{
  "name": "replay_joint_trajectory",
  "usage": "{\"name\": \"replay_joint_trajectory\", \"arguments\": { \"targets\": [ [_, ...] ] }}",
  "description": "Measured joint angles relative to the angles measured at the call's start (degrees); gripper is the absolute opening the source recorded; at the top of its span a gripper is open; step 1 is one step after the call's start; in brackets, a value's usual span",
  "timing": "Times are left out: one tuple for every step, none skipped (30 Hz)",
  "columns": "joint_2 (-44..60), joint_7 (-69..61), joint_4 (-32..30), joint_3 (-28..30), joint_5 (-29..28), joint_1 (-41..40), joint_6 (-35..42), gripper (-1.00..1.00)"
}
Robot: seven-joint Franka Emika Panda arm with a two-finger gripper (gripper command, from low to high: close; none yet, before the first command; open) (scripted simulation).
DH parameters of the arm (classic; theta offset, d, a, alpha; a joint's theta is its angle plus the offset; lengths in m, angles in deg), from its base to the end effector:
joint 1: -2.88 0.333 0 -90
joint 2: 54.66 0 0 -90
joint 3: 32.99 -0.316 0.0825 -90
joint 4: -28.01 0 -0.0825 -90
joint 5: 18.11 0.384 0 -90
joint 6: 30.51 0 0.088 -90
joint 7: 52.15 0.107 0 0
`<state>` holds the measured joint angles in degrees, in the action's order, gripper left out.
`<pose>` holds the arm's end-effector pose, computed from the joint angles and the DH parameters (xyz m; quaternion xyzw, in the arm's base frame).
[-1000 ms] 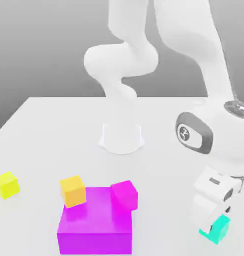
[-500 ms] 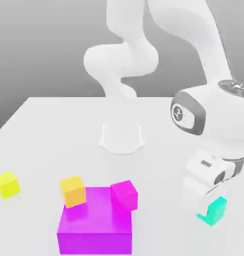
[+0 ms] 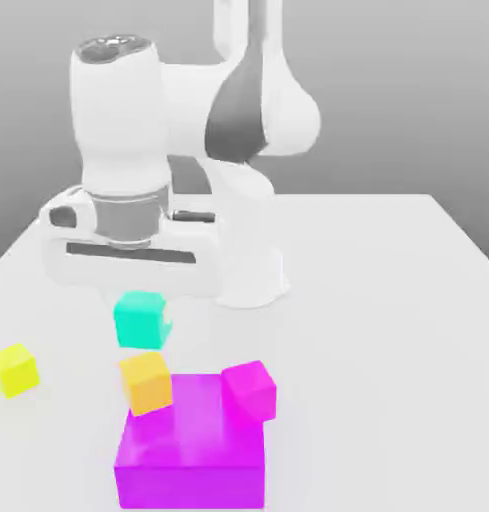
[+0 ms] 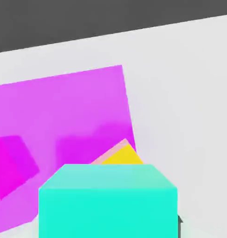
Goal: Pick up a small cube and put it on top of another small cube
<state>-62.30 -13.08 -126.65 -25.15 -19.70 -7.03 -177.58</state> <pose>0.3873 -0.1219 0.2725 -0.8853 0.4650 0.0004 0.0015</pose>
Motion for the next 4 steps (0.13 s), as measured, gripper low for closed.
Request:
{"name": "replay_joint_trajectory", "arguments": {
  "targets": [
    [1.45, -0.13, -0.37, 0.08, 0.18, 0.01, -1.81, 1.00],
    [1.45, -0.13, -0.37, 0.09, 0.18, 0.01, -1.81, 1.00],
    [1.45, -0.13, -0.37, 0.09, 0.18, 0.01, -1.81, 1.00],
    [1.45, -0.13, -0.37, 0.08, 0.18, 0.01, -1.81, 1.00]
  ]
}}
